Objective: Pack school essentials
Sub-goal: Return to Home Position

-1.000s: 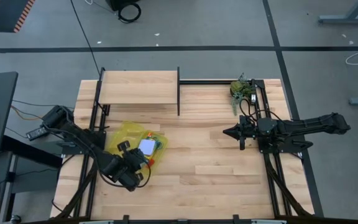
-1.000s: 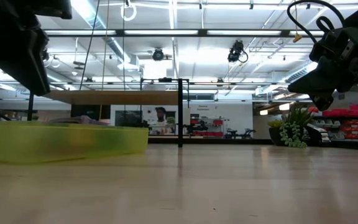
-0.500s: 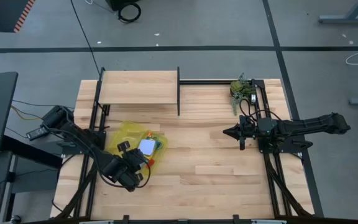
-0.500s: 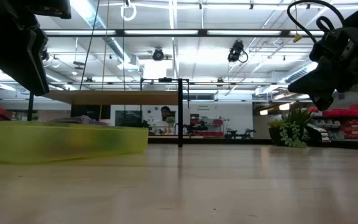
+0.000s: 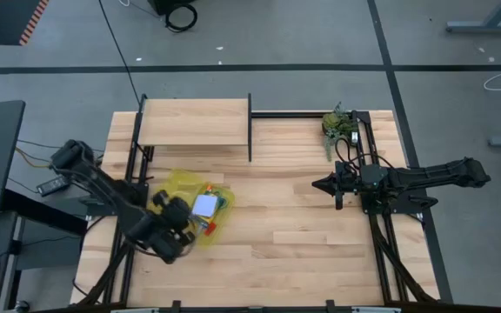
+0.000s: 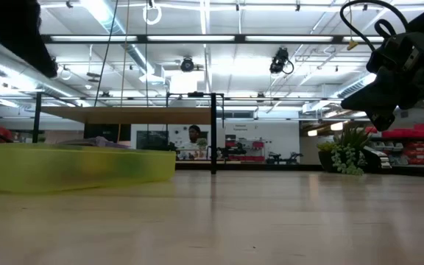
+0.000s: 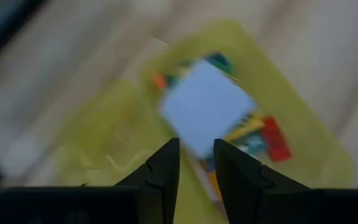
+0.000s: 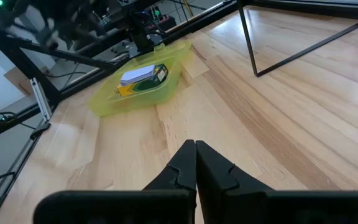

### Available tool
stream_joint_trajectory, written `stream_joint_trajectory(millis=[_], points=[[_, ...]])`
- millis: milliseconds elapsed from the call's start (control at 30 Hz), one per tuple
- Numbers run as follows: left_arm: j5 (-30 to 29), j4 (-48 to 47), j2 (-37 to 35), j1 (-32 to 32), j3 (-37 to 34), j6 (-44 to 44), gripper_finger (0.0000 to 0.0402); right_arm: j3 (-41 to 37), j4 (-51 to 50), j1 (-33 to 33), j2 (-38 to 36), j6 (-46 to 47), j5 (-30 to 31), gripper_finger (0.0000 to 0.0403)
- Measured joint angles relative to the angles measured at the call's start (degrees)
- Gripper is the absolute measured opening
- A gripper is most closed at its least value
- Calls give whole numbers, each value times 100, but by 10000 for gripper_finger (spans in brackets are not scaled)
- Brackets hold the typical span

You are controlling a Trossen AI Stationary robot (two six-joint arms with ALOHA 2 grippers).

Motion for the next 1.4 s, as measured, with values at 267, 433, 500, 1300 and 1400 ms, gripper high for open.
stream_joint_trajectory(millis=[267, 433, 500, 1300, 1400], points=[[-391, -343, -2202, -226, -950, -389, 62, 0, 0, 0, 0, -2, 0, 10], [-466, -158, -3805, -25, -1551, 104, 29, 0, 0, 0, 0, -2, 0, 10], [-670, -120, -4371, 56, -1727, 155, 15, 0, 0, -1, -1, -2, 0, 10], [-3181, 448, -7639, 139, -2157, 2041, 3, 0, 0, 0, -2, -2, 0, 10], [-3564, 1075, -7644, 59, -2156, 2693, 2, 0, 0, 0, 0, 0, -1, 10]])
